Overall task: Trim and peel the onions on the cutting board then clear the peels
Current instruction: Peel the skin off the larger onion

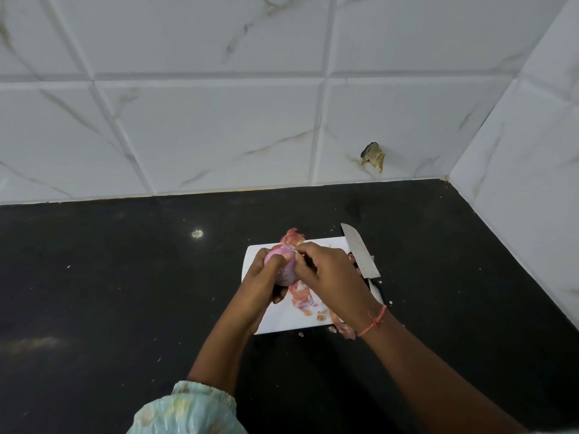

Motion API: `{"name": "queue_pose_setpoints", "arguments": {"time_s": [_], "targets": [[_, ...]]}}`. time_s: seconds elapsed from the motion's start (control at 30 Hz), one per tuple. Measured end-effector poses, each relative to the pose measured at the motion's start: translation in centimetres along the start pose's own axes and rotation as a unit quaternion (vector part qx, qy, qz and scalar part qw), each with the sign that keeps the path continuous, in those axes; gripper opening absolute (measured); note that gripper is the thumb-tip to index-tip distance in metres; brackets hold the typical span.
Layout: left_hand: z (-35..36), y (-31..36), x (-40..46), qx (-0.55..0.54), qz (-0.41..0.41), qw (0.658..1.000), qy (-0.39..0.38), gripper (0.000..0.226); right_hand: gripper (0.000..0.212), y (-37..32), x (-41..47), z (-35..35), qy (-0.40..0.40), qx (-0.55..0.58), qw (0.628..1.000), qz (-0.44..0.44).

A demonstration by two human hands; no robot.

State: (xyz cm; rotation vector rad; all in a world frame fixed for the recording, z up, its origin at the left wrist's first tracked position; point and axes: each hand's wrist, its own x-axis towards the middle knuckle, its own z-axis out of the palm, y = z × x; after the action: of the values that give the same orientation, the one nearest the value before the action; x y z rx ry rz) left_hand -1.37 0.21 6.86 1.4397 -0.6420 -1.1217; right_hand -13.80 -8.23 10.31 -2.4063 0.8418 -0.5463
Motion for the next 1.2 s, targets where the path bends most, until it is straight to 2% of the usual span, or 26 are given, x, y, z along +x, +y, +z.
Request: {"name": "queue_pose_setpoints", "arguments": {"time_s": [0.1, 0.17, 0.3, 0.4, 0.43, 0.47, 0.53, 0.57, 0.6, 0.63, 0.73, 0.8, 0.83, 0.9, 0.97, 1.1, 1.2], "targets": [[0.2, 0.1, -0.2, 0.006, -0.004, 1.000, 0.001, 0.027, 0.027, 0.4, 0.1, 0.4, 0.020, 0.002, 1.000, 0.012], [0.1, 0.3, -0.4, -0.007, -0.006, 1.000, -0.001, 0.030, 0.020, 0.7, 0.1, 0.5, 0.041, 0.046, 0.998, 0.030], [0.6, 0.8, -0.4, -0.104, -0.044, 0.993, 0.023, 0.056, 0.018, 1.4, 0.1, 0.7, 0.058, 0.129, 0.988, 0.054], [0.8, 1.0, -0.2, -0.159, -0.078, 0.984, 0.027, 0.040, 0.017, 1.5, 0.2, 0.9, 0.065, 0.210, 0.968, 0.119], [0.9, 1.1, -0.2, -0.180, -0.086, 0.980, 0.025, 0.040, 0.016, 1.4, 0.3, 0.8, 0.064, 0.275, 0.946, 0.161], [0.8, 1.2, -0.2, -0.206, -0.095, 0.974, 0.024, 0.042, 0.018, 1.1, 0.3, 0.6, 0.063, 0.365, 0.905, 0.210], [0.5, 1.1, -0.1, -0.267, -0.114, 0.957, 0.018, 0.045, 0.022, 0.7, 0.5, 0.2, 0.060, 0.511, 0.804, 0.300], [0.3, 1.1, -0.1, -0.283, -0.119, 0.951, 0.014, 0.045, 0.024, 0.8, 0.5, 0.2, 0.055, 0.518, 0.790, 0.324], [0.2, 1.2, -0.1, -0.281, -0.120, 0.952, 0.010, 0.046, 0.025, 1.2, 0.5, 0.4, 0.048, 0.483, 0.809, 0.332], [0.2, 1.2, -0.1, -0.273, -0.119, 0.955, 0.007, 0.048, 0.025, 1.6, 0.4, 0.7, 0.042, 0.426, 0.844, 0.324], [0.4, 1.2, -0.2, -0.274, -0.119, 0.954, 0.007, 0.049, 0.032, 3.0, -0.2, 1.7, -0.020, 0.147, 0.955, 0.256], [0.4, 1.1, -0.1, -0.271, -0.116, 0.955, 0.016, 0.049, 0.045, 3.1, -0.7, 2.0, -0.063, -0.035, 0.977, 0.200], [0.5, 1.0, 0.1, -0.266, -0.114, 0.957, 0.020, 0.049, 0.049, 2.8, -0.9, 1.9, -0.048, -0.058, 0.983, 0.167], [0.6, 1.0, 0.1, -0.250, -0.102, 0.963, 0.023, 0.049, 0.043, 1.5, -1.3, 1.7, 0.020, 0.014, 0.995, 0.098], [0.9, 1.2, 0.0, -0.230, -0.085, 0.969, 0.022, 0.045, 0.041, 0.3, -1.2, 2.0, 0.043, 0.098, 0.992, 0.065], [1.6, 1.5, -0.4, -0.196, -0.069, 0.978, 0.014, 0.037, 0.053, -0.3, -0.8, 2.4, 0.045, 0.063, 0.995, 0.064], [1.4, 1.8, -0.5, -0.184, -0.062, 0.980, 0.033, 0.040, 0.054, -0.3, -1.0, 2.0, 0.029, 0.100, 0.994, 0.038]]}}
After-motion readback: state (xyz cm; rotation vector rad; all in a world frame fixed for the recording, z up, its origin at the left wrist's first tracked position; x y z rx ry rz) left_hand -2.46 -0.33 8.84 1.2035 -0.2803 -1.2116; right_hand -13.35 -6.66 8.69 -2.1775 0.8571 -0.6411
